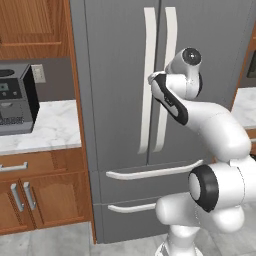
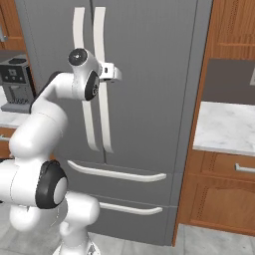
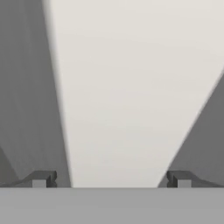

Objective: Gather the lime and eggplant from the fridge and place them on a tray on the dining counter. Then gather the steak and fish from the fridge and place them on the other tray.

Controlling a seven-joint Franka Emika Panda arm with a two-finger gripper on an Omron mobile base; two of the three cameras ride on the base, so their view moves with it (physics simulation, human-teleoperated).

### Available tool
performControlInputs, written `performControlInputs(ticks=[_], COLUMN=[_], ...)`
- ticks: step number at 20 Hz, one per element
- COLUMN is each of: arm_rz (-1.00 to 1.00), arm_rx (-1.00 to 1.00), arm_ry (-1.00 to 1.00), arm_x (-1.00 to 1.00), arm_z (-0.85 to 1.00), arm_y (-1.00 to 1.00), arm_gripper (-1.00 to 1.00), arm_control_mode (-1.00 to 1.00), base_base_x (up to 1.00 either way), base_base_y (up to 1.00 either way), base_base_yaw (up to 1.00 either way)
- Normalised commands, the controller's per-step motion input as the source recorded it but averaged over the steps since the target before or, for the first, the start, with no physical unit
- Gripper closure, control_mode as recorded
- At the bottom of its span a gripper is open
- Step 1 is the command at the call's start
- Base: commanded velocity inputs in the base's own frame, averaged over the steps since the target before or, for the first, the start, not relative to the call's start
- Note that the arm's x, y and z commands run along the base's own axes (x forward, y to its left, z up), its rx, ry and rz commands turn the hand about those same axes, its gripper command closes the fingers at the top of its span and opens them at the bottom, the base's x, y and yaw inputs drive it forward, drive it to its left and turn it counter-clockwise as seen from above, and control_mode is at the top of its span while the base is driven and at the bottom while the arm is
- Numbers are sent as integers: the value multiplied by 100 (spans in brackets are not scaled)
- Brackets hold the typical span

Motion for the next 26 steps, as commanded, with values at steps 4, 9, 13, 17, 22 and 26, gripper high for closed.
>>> performControlInputs(ticks=[4, 9, 13, 17, 22, 26], arm_rz=[0, 0, -3, -6, 0, 0], arm_rx=[0, 0, 4, 0, 0, 0], arm_ry=[0, 6, 12, 0, -13, -11], arm_x=[28, 4, -21, -68, -95, -90], arm_z=[0, -13, -5, 0, 0, 0], arm_y=[1, 0, -32, -62, -77, -87], arm_gripper=[100, 100, 100, 100, 100, 100], arm_control_mode=[-100, -100, -100, -100, -100, -100], base_base_x=[0, 0, 0, 0, 0, 0], base_base_y=[0, 0, 0, 0, 0, 0], base_base_yaw=[0, 0, 0, 0, 0, 0])
